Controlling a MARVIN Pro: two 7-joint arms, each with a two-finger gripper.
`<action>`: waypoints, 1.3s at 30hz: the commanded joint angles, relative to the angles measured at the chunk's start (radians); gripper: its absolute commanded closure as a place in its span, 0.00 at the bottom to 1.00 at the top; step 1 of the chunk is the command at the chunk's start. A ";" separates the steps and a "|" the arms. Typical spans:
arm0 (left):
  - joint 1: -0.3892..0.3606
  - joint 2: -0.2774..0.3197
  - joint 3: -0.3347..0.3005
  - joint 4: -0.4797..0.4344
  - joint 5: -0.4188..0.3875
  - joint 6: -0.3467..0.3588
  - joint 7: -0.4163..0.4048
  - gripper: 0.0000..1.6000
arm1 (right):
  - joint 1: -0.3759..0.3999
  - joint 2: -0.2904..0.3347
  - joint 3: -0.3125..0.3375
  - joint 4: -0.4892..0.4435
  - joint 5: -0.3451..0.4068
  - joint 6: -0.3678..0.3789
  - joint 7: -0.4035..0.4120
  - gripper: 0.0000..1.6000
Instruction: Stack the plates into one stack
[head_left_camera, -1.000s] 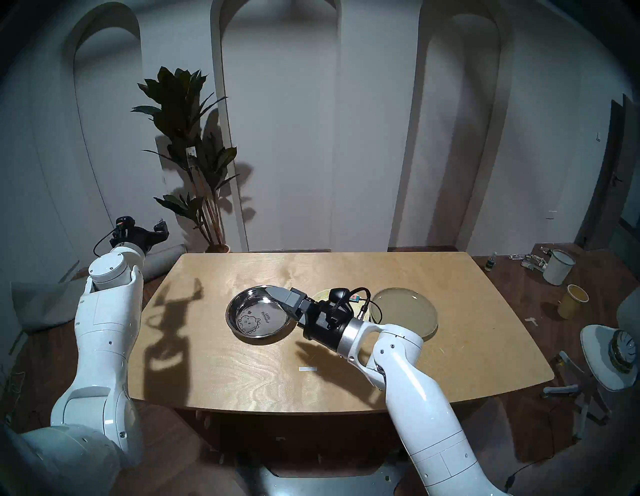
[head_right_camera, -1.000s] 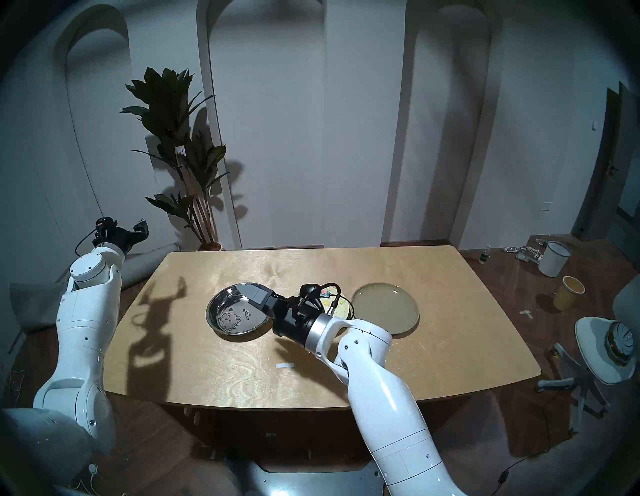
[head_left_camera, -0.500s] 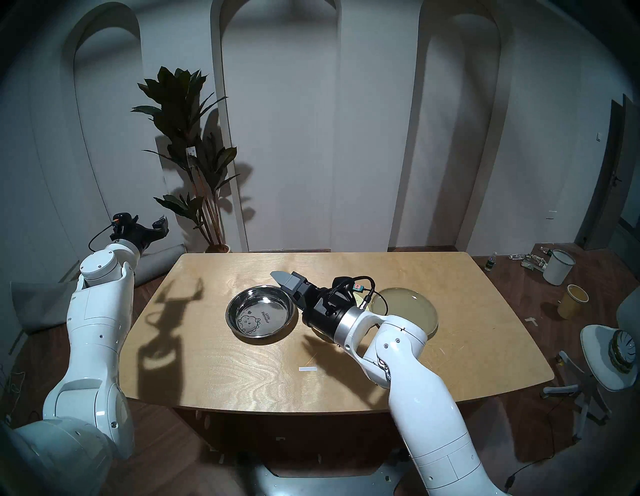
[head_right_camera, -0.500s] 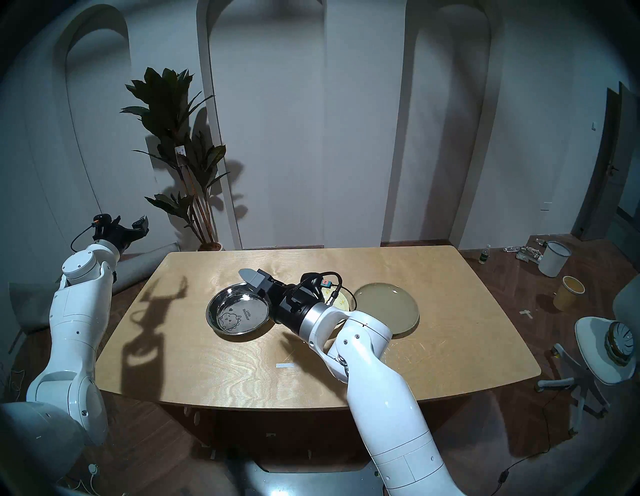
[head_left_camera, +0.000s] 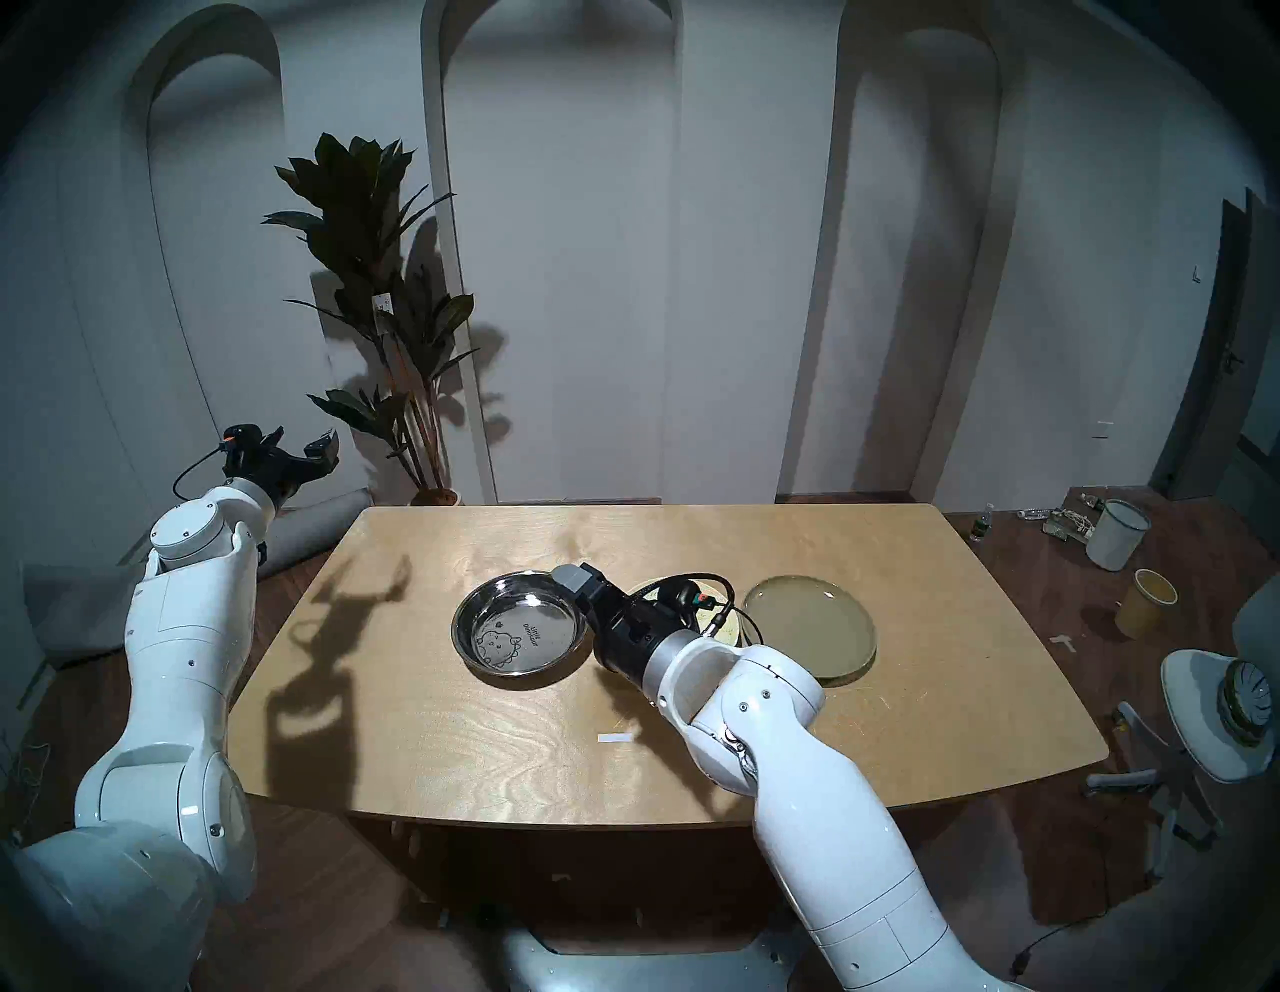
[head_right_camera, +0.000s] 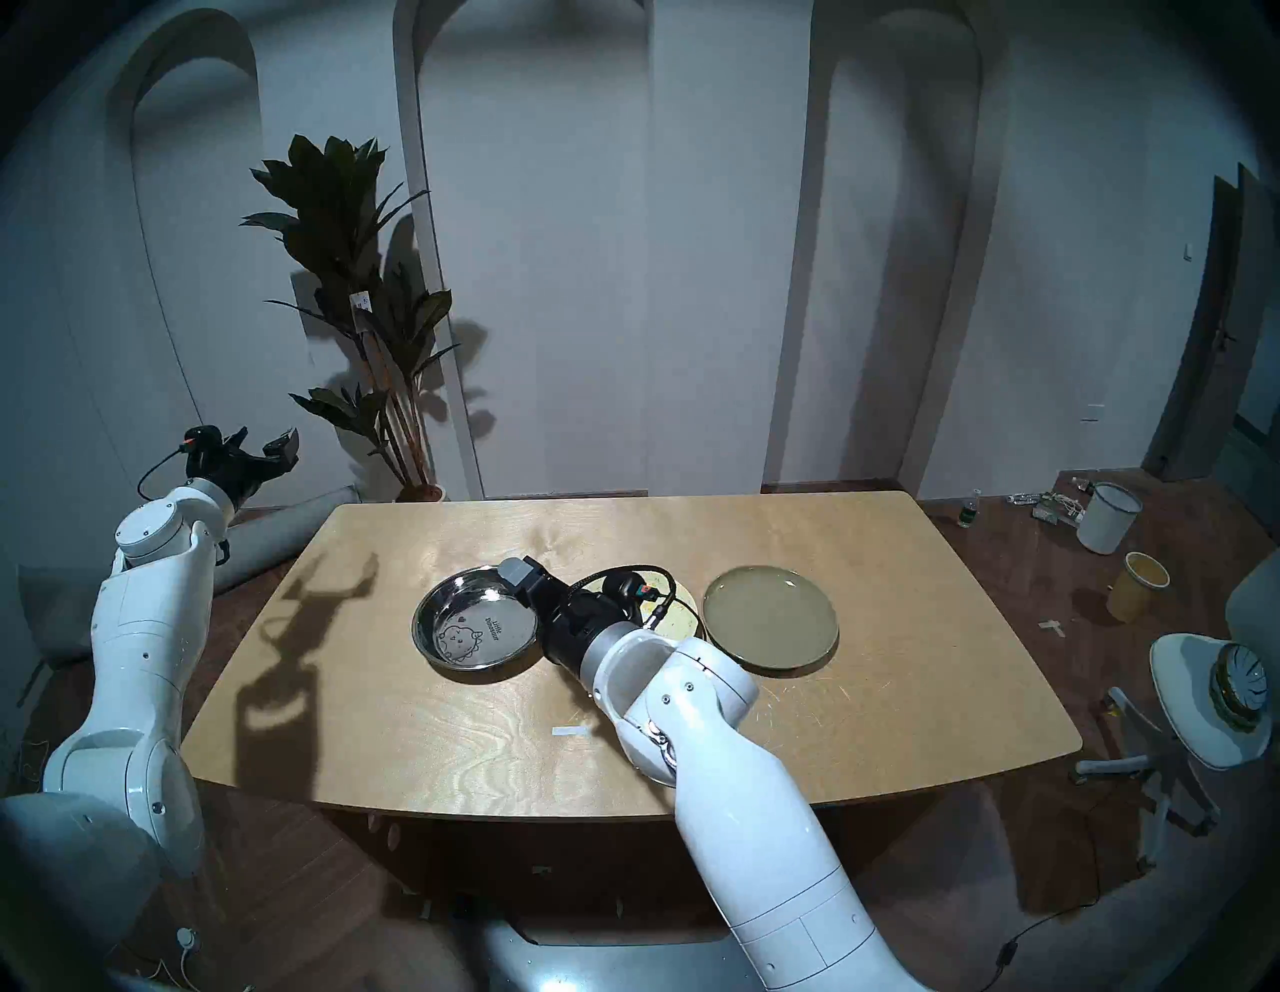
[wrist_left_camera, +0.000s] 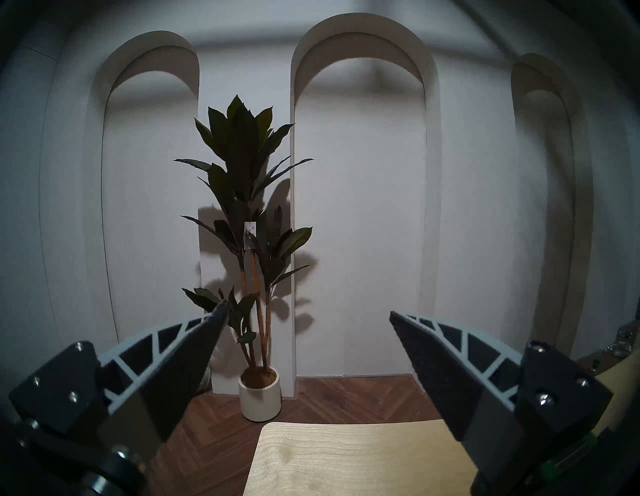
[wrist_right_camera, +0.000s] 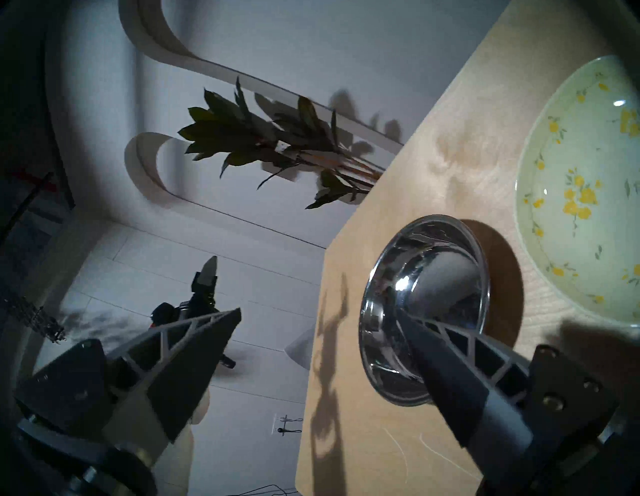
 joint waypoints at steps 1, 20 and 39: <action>-0.063 0.027 0.007 0.021 -0.006 -0.040 -0.046 0.00 | 0.055 -0.002 -0.058 -0.021 0.041 -0.105 -0.115 0.00; -0.137 0.047 0.033 0.153 -0.018 -0.135 -0.140 0.00 | 0.112 0.009 -0.180 -0.068 0.337 -0.458 -0.457 0.00; -0.195 0.056 0.052 0.255 -0.021 -0.213 -0.191 0.00 | 0.170 -0.051 -0.116 0.093 0.466 -0.523 -0.493 0.00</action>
